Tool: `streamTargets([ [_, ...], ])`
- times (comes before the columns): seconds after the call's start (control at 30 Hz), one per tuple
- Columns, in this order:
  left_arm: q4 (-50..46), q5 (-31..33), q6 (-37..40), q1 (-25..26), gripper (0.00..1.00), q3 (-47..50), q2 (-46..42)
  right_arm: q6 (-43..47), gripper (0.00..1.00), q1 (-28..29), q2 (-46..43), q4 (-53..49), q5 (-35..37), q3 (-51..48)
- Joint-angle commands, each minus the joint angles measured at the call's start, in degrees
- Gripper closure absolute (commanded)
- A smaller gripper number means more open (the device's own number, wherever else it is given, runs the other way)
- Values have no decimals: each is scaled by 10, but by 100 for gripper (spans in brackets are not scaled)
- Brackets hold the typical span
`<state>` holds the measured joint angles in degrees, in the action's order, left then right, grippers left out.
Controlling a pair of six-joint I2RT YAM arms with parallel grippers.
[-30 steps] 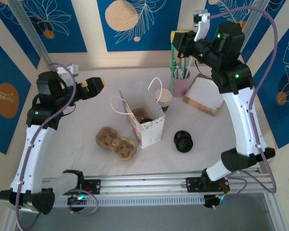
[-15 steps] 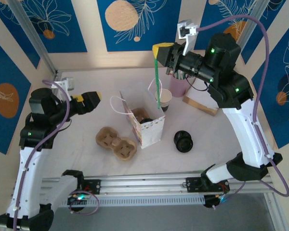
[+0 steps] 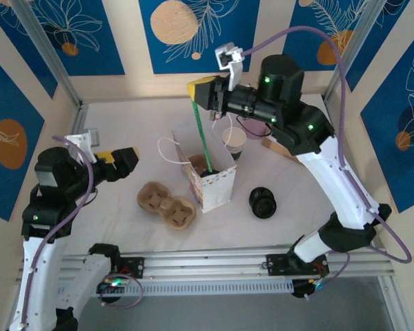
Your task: Pack the takeout coffee
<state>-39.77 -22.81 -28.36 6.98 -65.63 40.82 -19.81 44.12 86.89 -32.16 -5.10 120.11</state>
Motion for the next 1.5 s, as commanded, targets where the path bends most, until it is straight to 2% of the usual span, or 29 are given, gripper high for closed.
streamTargets([
  [0.0, -10, 9, 7, -3, 0, 10, -2, 5, 100, 16, 17, 4, 23, 10],
  [0.3, 2, -7, 7, -3, 0, 16, 8, 64, 100, 22, 46, 43, 111, -28],
  [0.47, 13, -14, 2, -4, 0, 20, 14, 66, 100, 14, 54, 97, 125, -69],
  [0.63, 40, -33, -15, -3, 0, 32, 21, 54, 100, 13, 47, 185, 139, -134],
  [0.87, 76, -65, -37, -3, 0, 33, 41, 59, 100, 13, 12, 378, 187, -289],
  [1.0, 76, -68, -34, -3, 0, 27, 48, 77, 100, 13, 8, 459, 209, -337],
  [1.23, 81, -70, -36, -2, 0, 31, 54, 95, 100, 16, 13, 541, 238, -385],
  [1.47, 86, -73, -38, -2, 0, 31, 63, 96, 100, 22, 21, 573, 255, -434],
])
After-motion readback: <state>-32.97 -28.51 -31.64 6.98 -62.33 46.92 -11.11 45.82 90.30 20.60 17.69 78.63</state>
